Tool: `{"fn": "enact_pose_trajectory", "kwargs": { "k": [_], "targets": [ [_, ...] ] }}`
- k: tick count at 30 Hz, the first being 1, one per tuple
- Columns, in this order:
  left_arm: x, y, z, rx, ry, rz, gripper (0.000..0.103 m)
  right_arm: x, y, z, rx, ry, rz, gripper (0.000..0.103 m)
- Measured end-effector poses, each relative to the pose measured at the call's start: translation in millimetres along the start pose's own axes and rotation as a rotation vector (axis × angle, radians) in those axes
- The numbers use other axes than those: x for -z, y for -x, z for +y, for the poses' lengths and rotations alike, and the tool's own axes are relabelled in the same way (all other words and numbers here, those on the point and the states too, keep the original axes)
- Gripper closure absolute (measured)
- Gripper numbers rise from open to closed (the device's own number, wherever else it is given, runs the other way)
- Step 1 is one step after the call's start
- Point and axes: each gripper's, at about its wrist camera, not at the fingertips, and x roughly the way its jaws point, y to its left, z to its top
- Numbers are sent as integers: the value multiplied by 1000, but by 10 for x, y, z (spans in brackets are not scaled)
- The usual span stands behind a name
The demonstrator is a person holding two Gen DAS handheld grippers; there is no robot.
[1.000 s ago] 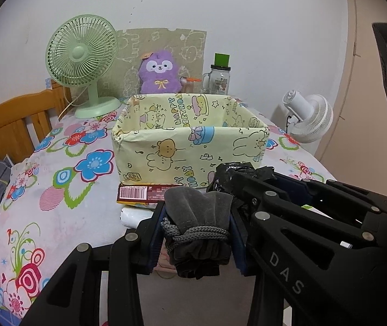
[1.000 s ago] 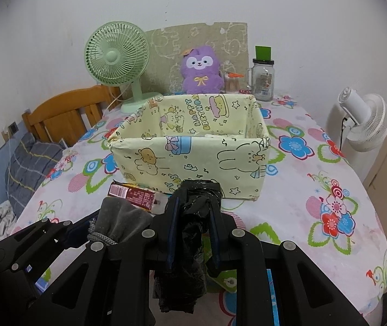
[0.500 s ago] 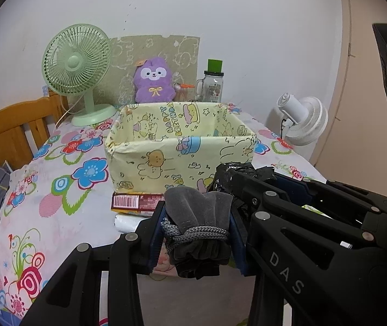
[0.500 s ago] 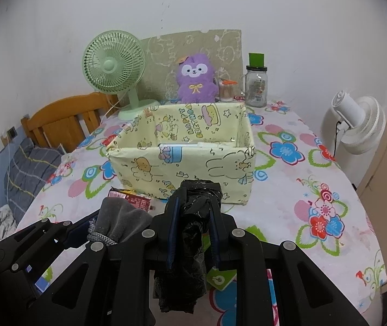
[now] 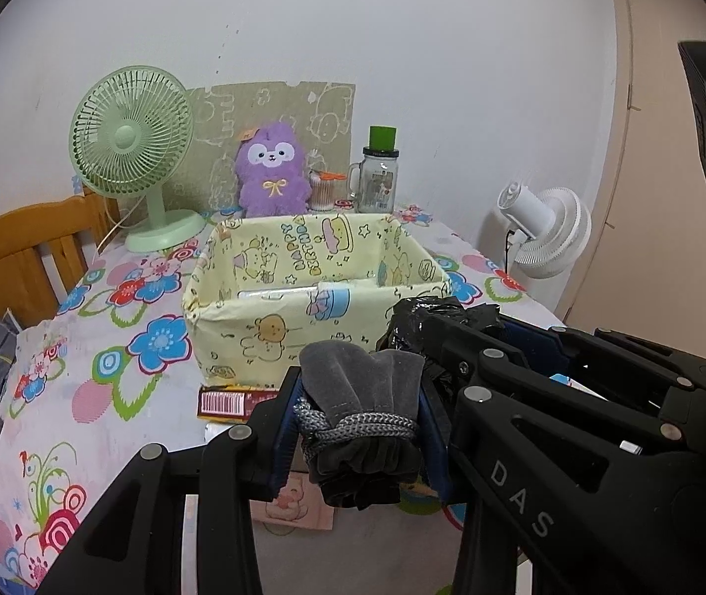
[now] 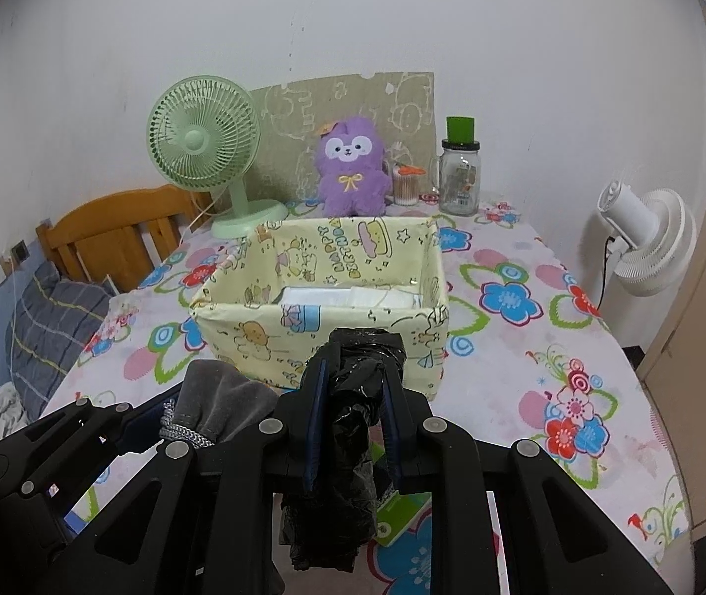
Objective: Organize soft objects
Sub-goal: 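Lift the gray glove with the left gripper while the right gripper lifts the black glove, then carry the gray glove with the left gripper while the right gripper carries the black glove over the box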
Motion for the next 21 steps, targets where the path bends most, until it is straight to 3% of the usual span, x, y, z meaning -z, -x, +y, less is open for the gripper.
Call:
{"fn": "enact_pose_trajectory", "kwargs": {
  "k": [21],
  "targets": [
    [-303,26,24,-22,5,-60,60,-328,-5,47,-3,24,-57,80]
  ]
}}
